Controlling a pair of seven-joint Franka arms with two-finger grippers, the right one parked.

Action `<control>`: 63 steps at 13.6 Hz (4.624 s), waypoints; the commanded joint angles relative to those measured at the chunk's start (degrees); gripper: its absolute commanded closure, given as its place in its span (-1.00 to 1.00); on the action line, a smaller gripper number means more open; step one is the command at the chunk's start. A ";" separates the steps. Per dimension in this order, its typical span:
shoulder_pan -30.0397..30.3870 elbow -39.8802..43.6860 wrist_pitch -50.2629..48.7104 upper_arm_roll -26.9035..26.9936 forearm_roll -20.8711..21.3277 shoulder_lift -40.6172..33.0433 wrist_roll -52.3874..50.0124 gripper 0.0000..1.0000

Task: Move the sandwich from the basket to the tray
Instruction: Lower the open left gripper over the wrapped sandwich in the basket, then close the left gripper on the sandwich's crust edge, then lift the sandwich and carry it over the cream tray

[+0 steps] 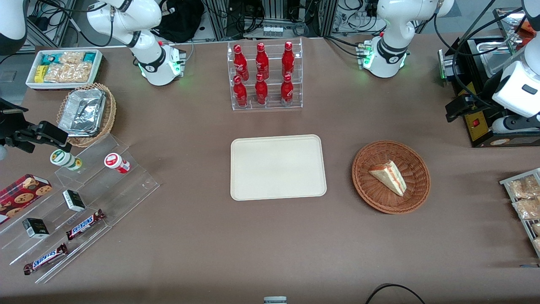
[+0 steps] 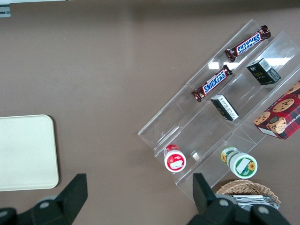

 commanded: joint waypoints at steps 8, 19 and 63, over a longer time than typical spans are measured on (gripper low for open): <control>0.99 -8.99 10.76 -0.40 0.14 5.57 0.17 -1.00; 0.11 -40.58 52.91 -2.60 -0.56 5.39 -44.57 -1.00; -35.29 -7.98 32.60 -4.71 3.04 26.74 -42.47 0.90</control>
